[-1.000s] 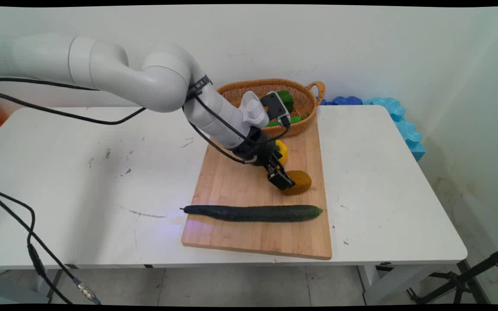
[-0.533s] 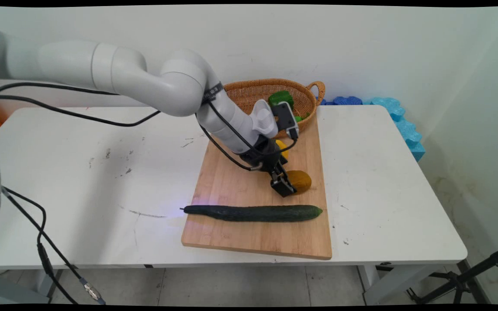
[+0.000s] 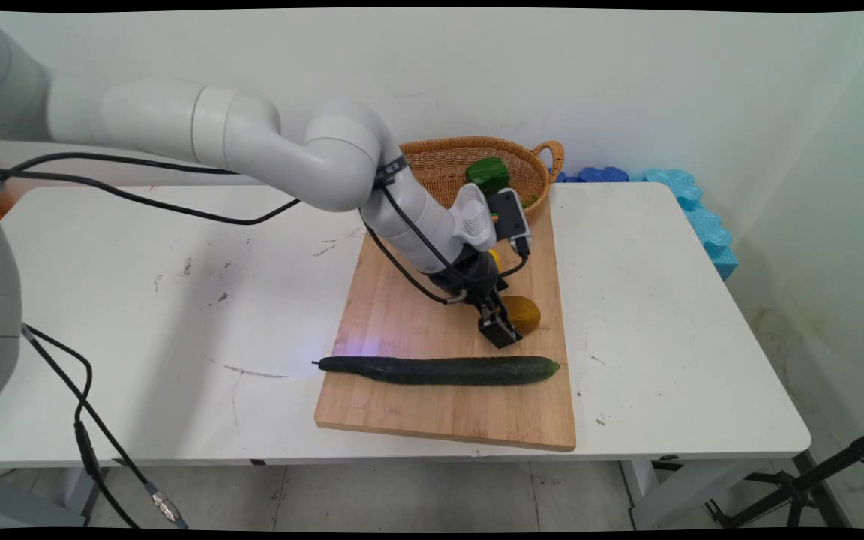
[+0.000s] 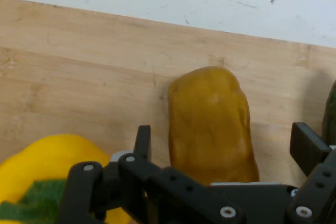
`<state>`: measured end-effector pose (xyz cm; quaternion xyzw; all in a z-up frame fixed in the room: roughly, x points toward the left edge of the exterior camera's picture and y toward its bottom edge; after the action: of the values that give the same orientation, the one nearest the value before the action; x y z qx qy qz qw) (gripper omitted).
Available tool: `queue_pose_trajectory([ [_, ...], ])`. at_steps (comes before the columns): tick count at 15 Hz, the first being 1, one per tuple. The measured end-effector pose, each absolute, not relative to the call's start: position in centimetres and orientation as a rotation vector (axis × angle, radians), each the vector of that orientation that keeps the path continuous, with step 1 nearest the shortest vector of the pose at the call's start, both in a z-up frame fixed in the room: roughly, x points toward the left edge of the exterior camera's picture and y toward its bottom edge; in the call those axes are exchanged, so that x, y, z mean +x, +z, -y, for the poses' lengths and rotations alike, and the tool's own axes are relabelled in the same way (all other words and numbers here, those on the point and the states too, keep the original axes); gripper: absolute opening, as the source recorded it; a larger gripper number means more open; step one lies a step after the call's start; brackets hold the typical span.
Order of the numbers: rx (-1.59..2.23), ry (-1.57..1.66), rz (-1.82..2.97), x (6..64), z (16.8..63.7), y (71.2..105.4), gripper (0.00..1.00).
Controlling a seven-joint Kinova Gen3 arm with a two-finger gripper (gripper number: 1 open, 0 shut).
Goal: Pick up the potato from the cutting board, then place the picked object in the vegetable basket
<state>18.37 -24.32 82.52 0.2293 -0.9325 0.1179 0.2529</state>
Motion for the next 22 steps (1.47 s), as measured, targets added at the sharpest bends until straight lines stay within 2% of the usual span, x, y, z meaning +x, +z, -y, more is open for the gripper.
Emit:
queue_pose_trajectory([
  [3, 0.606, 0.33, 2.546, 17.9, 24.6, 82.0, 1.0],
  [4, 0.599, 0.335, 2.55, 17.8, 24.7, 81.9, 0.0],
  [12, 0.568, 0.366, 2.563, 17.4, 24.8, 82.0, 0.0],
  [22, 0.572, 0.4, 2.509, 18.4, 26.0, 86.5, 0.0],
])
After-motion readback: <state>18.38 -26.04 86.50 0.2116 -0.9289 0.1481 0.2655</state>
